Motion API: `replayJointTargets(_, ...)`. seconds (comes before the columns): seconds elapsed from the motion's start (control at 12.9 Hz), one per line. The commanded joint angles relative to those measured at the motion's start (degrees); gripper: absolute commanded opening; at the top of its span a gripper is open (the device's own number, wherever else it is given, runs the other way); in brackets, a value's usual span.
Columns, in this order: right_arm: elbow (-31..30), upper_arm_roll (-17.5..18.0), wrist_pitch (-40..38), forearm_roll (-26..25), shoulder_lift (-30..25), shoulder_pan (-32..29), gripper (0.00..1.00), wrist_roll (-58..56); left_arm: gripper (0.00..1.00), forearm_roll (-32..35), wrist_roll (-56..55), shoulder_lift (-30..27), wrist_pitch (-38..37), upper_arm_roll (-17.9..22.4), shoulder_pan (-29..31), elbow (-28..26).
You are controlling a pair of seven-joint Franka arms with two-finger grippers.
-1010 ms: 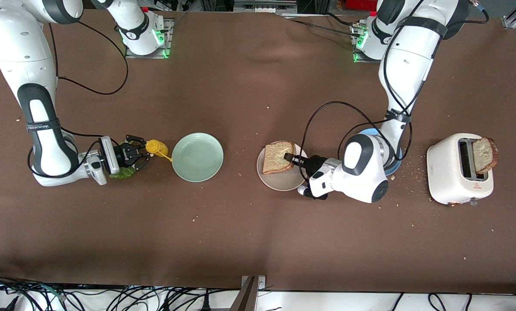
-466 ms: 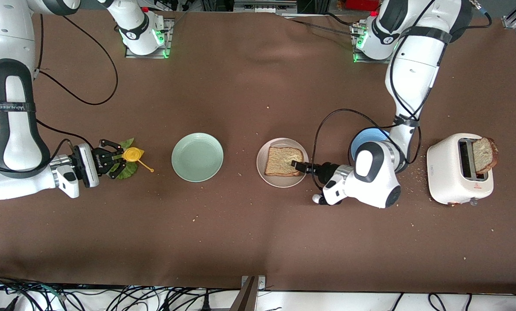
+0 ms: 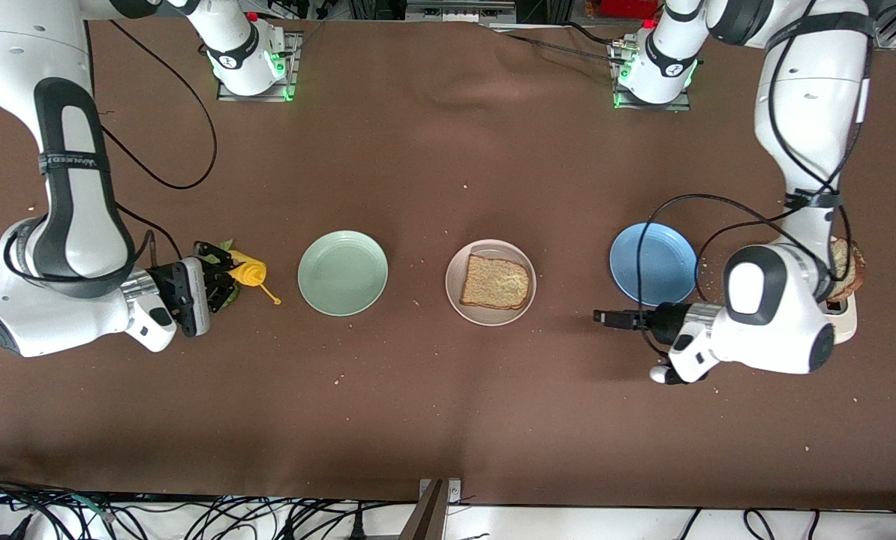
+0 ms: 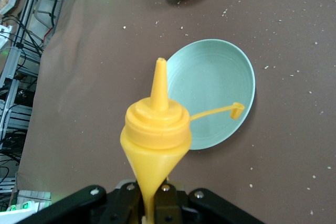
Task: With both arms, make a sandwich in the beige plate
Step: 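Carry the yellow bottle over the beige plate while the left gripper withdraws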
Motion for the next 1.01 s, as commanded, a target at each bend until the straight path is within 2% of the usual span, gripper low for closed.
replayJointTargets(0.0, 3.7, -0.4, -0.1, -6.5, -0.8, 6.5, 0.0, 12.1, 1.0, 8.4, -1.1, -3.8, -2.3, -0.6, 4.2, -0.9)
replayJointTargets(0.23, 6.5, -0.3, 3.0, -14.0, -0.8, 14.1, 0.0, 22.9, 1.0, 19.6, -1.0, -8.8, -5.0, -0.6, 6.9, -0.9)
replayJointTargets(0.62, 6.4, -0.3, 8.6, -30.7, -0.1, 29.1, 0.0, 41.4, 1.0, 31.1, -1.1, -19.4, -8.2, -0.6, 7.0, -0.8)
replayJointTargets(0.93, 6.2, -0.3, 10.4, -46.7, 3.2, 39.3, 0.0, 53.4, 1.0, 34.4, -2.5, -24.2, -9.6, -1.0, 6.7, -0.5)
